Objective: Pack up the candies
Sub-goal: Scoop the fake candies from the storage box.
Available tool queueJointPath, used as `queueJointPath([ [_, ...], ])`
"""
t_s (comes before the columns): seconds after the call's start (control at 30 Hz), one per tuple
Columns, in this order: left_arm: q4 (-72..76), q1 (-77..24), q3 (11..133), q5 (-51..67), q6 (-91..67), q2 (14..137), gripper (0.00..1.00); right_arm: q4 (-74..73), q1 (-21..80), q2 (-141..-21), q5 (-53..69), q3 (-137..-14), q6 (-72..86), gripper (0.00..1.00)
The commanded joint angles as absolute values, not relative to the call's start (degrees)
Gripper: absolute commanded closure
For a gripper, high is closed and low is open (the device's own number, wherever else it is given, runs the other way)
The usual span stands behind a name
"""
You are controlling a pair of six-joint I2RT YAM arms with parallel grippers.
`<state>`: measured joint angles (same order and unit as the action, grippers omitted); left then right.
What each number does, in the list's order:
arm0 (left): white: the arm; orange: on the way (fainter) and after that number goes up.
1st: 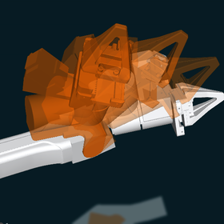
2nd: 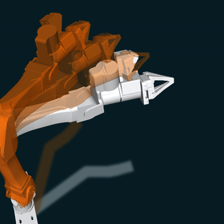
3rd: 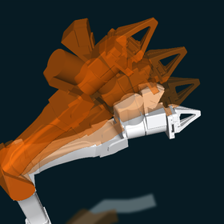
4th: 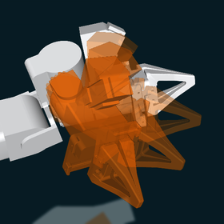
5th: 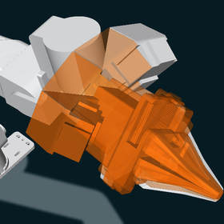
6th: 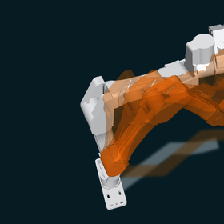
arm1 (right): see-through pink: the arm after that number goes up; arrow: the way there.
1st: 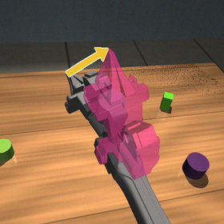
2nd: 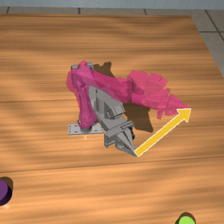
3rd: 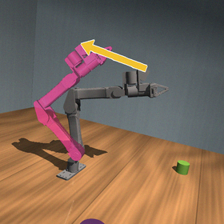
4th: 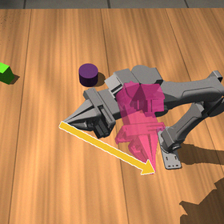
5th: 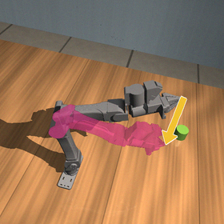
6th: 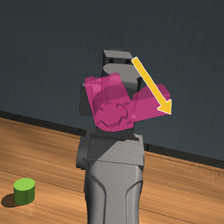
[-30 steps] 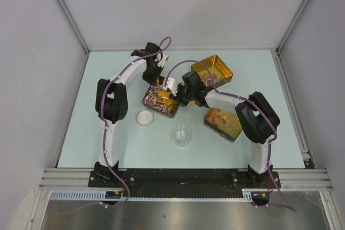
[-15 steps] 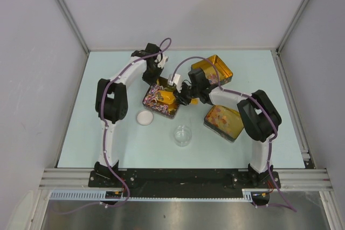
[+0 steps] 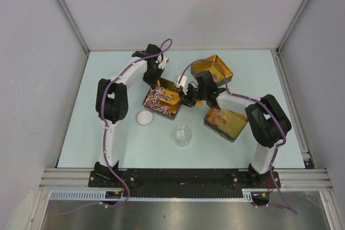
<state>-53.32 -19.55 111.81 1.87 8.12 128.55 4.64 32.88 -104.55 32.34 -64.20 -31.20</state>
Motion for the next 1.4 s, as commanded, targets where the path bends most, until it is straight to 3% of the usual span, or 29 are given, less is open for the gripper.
queueJointPath([
  [0.0, -53.5, -19.4, 112.6, 2.2, 8.8, 123.9, 1.00, 7.2, 32.7, -99.6, 31.6, -62.1, -33.7, 1.00],
  [0.83, -53.7, -17.8, 113.1, 2.0, 7.8, 125.4, 1.00, 4.3, 27.2, -81.7, 36.8, -55.3, -27.3, 1.00],
  [1.2, -54.3, -16.8, 114.9, 2.8, 7.3, 126.6, 1.00, -12.8, 25.7, -76.8, 37.8, -57.1, -34.1, 1.00],
  [1.37, -54.4, -16.4, 115.2, 2.5, 7.3, 126.9, 1.00, -12.0, 22.9, -73.1, 40.7, -57.3, -30.9, 1.00],
])
